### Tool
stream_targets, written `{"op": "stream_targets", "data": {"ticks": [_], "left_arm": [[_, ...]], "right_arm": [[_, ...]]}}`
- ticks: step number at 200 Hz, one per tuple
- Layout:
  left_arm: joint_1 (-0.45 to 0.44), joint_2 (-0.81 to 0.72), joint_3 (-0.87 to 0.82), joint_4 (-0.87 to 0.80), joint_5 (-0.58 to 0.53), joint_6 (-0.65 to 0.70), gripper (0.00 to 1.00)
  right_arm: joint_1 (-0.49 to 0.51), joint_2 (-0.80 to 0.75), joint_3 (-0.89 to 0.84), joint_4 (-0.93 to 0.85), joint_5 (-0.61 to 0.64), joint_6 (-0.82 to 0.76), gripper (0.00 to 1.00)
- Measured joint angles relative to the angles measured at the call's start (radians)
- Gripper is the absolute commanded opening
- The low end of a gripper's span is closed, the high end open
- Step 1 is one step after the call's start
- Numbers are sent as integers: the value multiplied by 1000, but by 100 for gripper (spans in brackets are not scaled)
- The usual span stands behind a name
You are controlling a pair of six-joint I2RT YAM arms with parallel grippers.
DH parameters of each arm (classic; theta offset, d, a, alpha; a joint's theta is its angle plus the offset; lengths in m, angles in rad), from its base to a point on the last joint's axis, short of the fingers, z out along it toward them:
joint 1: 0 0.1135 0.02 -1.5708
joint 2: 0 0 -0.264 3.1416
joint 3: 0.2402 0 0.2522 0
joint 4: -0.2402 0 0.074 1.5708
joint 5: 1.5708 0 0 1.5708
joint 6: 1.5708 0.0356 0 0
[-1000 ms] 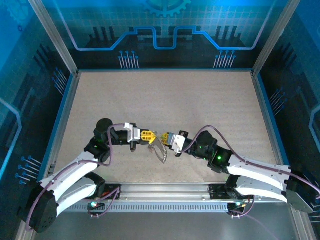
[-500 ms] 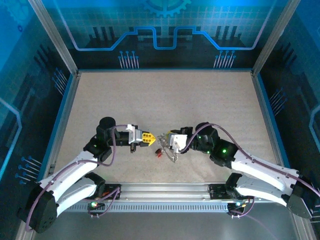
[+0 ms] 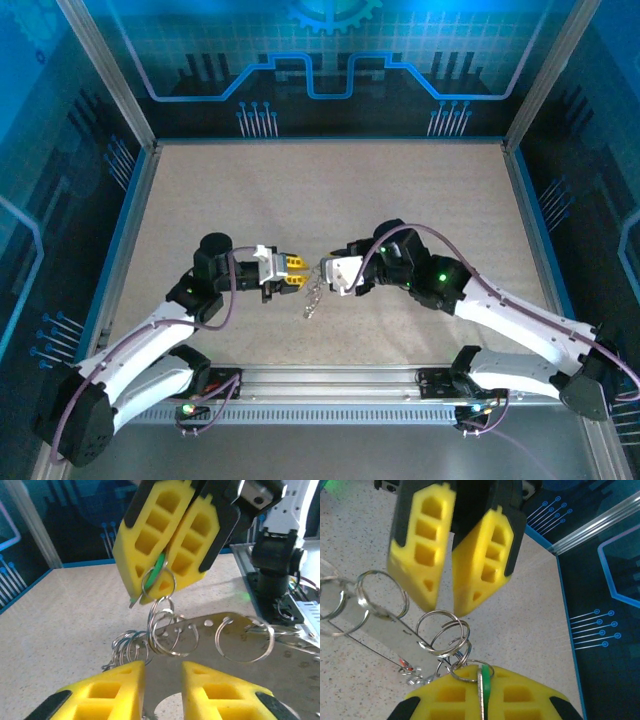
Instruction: Put the keys on the keyring
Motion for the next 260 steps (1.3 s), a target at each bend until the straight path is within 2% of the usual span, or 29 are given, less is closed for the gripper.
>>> {"op": "stream_targets", "data": {"ticks": [17,69,92,95,98,108,112,125,149,166,183,227,260], "left_arm": [[2,-18,0,11,-37,-14,37],[4,-43,-1,74,-85,-50,38],[5,-56,-3,82,-129,-50,45],[5,-59,-5,84,-137,-50,48],[6,-63,-6,86,-148,-49,56],[10,-78,-14,95,-193,-54,95],[11,-84,-17,98,-214,-55,99],[18,-104,-31,105,-296,-70,99],[54,-109,-49,103,-534,-146,99],[132,-99,-49,76,-721,-269,99],[205,-95,-56,60,-840,-371,99],[229,-96,-80,69,-937,-471,99],[231,-121,-92,69,-984,-491,99]], "right_arm": [[0,21,60,-60,14,-32,0],[0,108,211,-243,98,-121,0],[0,129,254,-308,150,-159,0],[0,131,260,-315,157,-164,0],[0,132,264,-320,164,-169,0],[-1,134,277,-337,185,-184,0],[-2,134,282,-343,193,-189,0],[-6,137,300,-364,213,-206,0],[-20,164,349,-397,259,-227,0],[-33,200,387,-423,302,-245,0],[-43,242,420,-443,370,-278,0],[-71,351,444,-460,569,-430,0],[-108,356,427,-452,609,-605,0]]}}
